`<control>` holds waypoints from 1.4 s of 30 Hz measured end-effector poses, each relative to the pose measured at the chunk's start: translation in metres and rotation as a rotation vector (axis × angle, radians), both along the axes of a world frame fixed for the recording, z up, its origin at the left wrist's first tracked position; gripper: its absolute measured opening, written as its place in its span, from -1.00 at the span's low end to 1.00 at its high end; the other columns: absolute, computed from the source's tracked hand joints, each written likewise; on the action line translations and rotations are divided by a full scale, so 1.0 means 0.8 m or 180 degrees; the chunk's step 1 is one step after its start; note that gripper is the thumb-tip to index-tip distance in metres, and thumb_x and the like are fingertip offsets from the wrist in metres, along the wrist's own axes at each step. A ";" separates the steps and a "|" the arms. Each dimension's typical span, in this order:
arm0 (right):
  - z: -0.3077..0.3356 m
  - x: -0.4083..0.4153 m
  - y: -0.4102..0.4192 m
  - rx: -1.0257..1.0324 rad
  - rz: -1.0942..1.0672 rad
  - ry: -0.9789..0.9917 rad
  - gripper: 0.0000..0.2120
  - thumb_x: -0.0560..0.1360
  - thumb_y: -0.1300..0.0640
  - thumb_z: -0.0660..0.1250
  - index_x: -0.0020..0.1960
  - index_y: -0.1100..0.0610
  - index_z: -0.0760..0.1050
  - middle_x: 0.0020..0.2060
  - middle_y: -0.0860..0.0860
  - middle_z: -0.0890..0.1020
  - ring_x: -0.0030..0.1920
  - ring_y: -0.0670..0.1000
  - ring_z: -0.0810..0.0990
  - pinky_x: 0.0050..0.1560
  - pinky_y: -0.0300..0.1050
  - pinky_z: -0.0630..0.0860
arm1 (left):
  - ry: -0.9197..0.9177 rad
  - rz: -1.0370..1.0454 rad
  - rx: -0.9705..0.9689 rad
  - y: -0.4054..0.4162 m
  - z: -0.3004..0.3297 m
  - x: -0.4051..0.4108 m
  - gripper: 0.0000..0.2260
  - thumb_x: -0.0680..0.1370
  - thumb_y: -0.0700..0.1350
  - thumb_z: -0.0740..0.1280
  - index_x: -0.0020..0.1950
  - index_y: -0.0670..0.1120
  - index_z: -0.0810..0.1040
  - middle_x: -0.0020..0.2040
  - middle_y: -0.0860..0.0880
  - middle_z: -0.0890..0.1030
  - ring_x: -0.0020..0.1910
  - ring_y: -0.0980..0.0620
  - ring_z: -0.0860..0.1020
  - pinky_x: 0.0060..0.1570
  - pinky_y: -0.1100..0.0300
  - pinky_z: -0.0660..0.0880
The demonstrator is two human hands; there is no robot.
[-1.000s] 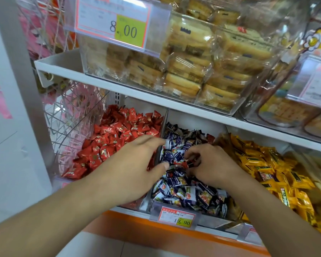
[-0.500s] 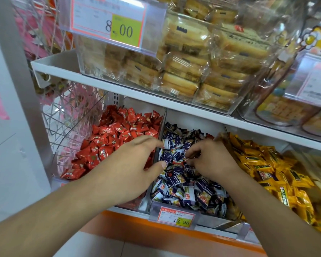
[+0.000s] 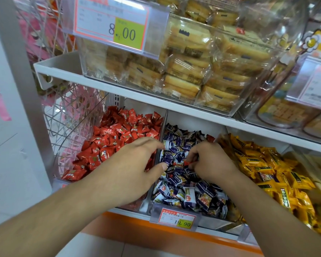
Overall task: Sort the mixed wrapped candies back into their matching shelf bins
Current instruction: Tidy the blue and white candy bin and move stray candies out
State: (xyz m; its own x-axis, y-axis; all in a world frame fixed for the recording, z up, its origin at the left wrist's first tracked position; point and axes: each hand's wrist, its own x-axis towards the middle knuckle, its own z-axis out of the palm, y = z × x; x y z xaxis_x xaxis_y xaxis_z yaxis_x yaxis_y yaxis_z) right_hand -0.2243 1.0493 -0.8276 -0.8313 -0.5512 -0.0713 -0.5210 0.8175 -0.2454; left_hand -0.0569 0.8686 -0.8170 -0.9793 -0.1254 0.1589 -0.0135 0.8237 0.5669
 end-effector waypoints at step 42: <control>0.007 0.024 0.008 0.0290 0.0580 0.0741 -0.95 0.48 0.00 0.51 -0.07 -0.15 0.70 -0.06 -0.17 0.68 -0.02 -0.03 0.65 0.00 0.00 0.65 | 0.0087 -0.0272 -0.0226 -0.011 -0.003 -0.001 -0.50 0.62 0.21 0.27 0.56 0.23 0.33 0.55 0.38 0.19 0.49 0.40 0.16 0.22 0.68 -0.16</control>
State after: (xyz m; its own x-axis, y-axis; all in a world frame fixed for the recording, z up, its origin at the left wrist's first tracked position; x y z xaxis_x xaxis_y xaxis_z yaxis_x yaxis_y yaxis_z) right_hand -0.2048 1.0553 -0.8223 -0.7192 -0.6928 0.0535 -0.6946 0.7186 -0.0321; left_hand -0.0574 0.8594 -0.8191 -0.9811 -0.0292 0.1911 0.0730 0.8593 0.5062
